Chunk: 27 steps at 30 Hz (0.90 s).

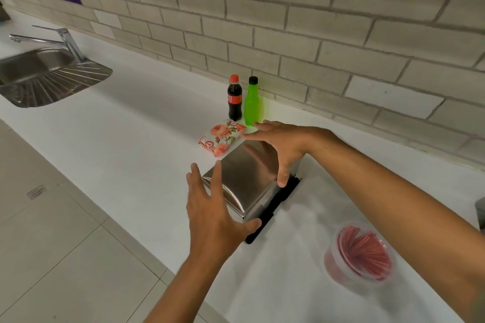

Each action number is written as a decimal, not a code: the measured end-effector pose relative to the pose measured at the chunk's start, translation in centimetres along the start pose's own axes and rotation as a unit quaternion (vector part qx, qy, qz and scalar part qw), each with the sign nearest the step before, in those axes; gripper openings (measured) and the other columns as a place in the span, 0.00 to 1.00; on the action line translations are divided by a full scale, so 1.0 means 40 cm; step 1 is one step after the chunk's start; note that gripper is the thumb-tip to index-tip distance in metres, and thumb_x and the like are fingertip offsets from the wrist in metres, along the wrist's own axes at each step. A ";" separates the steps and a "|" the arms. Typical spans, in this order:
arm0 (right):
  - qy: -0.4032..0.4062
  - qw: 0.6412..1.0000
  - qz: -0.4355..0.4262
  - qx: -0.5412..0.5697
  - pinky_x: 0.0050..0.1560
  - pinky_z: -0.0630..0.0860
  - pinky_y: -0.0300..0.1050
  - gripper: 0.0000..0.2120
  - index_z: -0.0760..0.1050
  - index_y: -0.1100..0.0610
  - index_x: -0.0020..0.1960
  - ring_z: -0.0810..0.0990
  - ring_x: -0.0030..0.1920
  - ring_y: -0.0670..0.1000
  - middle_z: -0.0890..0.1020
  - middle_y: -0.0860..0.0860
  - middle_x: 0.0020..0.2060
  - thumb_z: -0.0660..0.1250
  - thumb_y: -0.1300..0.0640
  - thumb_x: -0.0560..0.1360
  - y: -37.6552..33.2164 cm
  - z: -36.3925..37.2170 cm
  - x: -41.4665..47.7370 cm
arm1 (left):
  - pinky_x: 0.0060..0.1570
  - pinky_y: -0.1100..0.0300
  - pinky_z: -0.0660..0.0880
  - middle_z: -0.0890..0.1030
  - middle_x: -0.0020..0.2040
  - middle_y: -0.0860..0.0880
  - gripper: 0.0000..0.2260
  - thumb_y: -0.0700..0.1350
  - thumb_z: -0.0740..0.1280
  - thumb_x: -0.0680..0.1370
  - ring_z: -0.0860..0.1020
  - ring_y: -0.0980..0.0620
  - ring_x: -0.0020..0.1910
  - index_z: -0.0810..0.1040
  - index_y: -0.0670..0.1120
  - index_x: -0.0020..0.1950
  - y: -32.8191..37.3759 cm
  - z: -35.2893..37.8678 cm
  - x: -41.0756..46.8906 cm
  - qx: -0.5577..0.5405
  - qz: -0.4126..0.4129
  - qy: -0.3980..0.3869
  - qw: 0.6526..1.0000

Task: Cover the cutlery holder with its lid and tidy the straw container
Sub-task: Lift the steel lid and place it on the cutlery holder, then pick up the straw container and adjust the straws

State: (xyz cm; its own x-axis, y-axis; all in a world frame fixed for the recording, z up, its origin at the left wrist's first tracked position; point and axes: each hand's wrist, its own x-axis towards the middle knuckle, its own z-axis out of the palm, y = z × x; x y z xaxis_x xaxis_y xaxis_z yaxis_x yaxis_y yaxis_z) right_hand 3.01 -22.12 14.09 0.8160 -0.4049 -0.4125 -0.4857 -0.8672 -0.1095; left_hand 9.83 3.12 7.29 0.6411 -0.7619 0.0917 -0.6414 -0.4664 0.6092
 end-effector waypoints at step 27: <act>-0.013 0.939 0.226 0.260 0.71 0.69 0.44 0.64 0.58 0.34 0.80 0.65 0.78 0.50 0.65 0.40 0.78 0.89 0.45 0.52 0.117 0.306 -0.521 | 0.81 0.46 0.49 0.52 0.87 0.43 0.65 0.73 0.80 0.58 0.50 0.44 0.85 0.47 0.55 0.85 0.125 0.256 -0.115 -0.016 0.349 -0.194 0.917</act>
State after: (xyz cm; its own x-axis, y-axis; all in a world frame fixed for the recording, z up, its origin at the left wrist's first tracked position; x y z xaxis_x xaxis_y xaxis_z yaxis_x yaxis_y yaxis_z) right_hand -20.09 -14.19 11.09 0.4854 -0.6836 -0.5451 -0.8732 -0.3471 -0.3422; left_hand -0.66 -0.30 1.83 -0.1225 -0.9753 0.1836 -0.8215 0.2034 0.5327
